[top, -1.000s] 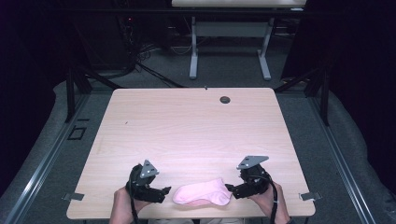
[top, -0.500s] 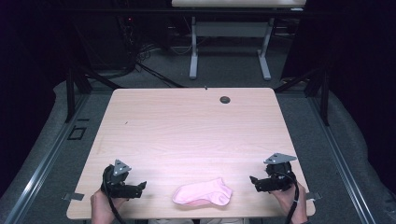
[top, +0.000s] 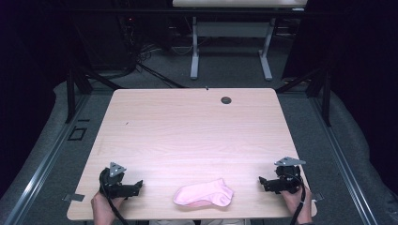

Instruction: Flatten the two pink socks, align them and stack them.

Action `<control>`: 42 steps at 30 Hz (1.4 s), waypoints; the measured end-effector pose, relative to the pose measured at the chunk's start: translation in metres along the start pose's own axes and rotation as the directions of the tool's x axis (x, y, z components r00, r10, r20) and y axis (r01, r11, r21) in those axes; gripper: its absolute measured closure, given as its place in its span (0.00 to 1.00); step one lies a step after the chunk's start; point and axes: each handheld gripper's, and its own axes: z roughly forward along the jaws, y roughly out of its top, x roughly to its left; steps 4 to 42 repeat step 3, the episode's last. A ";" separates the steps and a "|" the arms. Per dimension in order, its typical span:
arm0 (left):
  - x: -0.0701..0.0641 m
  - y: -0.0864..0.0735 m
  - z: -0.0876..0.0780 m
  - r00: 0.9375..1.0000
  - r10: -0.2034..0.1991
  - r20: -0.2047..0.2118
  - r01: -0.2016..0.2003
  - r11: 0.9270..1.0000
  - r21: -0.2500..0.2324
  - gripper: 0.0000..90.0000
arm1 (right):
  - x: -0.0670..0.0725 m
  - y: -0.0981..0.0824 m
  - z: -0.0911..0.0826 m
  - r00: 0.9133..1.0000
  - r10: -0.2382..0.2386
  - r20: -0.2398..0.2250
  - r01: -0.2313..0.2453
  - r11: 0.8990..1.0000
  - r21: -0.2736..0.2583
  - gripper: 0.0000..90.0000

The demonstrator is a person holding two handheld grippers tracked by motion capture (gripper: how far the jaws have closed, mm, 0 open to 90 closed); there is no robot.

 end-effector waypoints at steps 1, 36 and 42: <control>0.000 -0.001 0.000 1.000 -0.004 -0.001 0.004 1.000 -0.013 0.00 | -0.002 -0.003 0.001 1.000 0.004 0.005 -0.004 0.999 -0.034 0.00; 0.001 -0.003 0.001 1.000 -0.007 -0.005 0.007 1.000 -0.027 0.00 | -0.004 -0.006 0.001 1.000 0.009 0.012 -0.009 0.998 -0.056 0.00; 0.001 -0.003 0.001 1.000 -0.007 -0.005 0.007 1.000 -0.027 0.00 | -0.004 -0.006 0.001 1.000 0.009 0.012 -0.009 0.998 -0.056 0.00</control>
